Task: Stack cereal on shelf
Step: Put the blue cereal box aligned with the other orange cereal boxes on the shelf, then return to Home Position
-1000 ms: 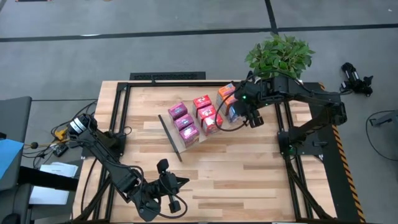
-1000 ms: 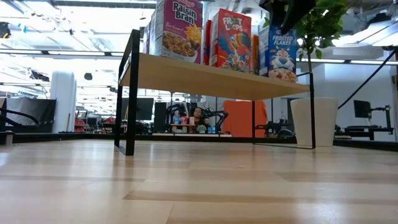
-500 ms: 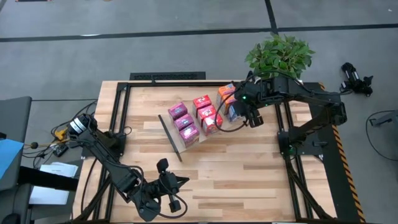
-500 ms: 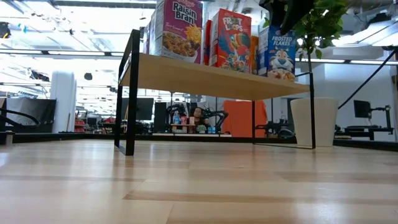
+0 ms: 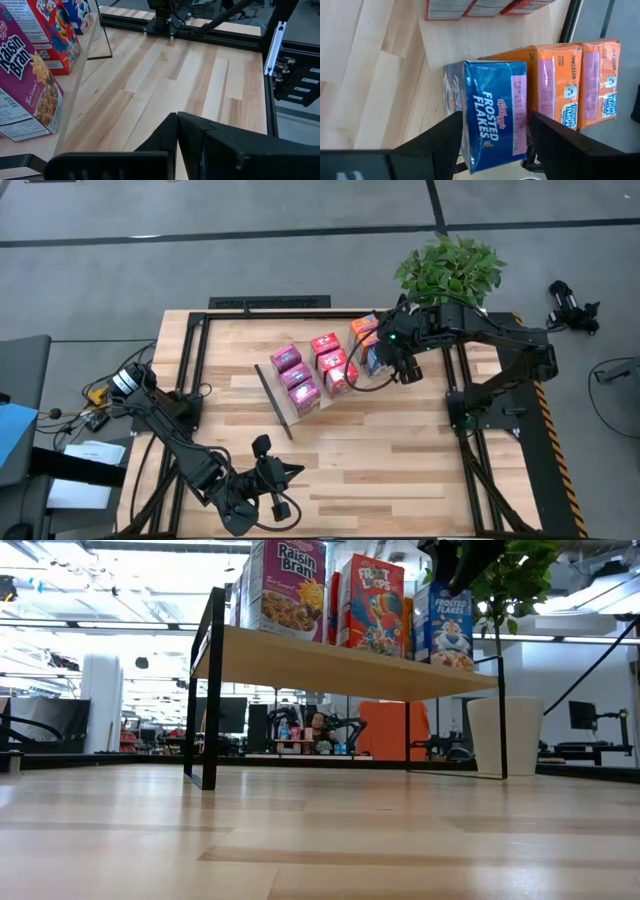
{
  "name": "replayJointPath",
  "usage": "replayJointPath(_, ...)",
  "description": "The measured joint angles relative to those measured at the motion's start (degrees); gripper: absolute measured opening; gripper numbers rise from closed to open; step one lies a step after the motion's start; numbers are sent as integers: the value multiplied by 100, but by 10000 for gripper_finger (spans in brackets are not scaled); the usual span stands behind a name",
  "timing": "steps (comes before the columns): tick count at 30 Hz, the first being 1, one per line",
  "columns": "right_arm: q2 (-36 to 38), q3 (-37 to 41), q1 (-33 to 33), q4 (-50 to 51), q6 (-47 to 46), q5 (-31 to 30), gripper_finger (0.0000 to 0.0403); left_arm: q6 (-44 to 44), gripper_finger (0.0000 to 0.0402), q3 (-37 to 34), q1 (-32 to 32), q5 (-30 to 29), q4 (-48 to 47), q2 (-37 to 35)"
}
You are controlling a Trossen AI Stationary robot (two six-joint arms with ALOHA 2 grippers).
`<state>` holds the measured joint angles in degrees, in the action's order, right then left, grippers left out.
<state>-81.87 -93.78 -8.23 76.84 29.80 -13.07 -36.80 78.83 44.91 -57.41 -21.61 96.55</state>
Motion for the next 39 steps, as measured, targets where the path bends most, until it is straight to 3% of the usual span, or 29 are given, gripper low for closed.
replayJointPath(13, 7, -7, 0, 3, -87, -10, 256, 7, 0, 0, -50, -42, 4, 0)
replayJointPath(21, 15, -877, 0, 339, -293, -10, 255, -137, 0, 0, -128, -88, -7, -156)
replayJointPath(27, 25, -2038, 0, 858, -633, 69, 255, 796, 0, 0, -91, -189, -22, -1129)
replayJointPath(30, 167, -2445, -1, 1193, -854, 367, 255, 1381, 0, 1, -51, -571, -226, -1769)
replayJointPath(35, 1050, -2214, -165, 1071, -1120, 1301, 255, 1856, 0, -435, -205, -504, -526, -2915)
replayJointPath(39, 2101, -1520, -333, 220, -1265, 1446, 255, 1832, 0, -1291, -471, -159, -518, -3872)
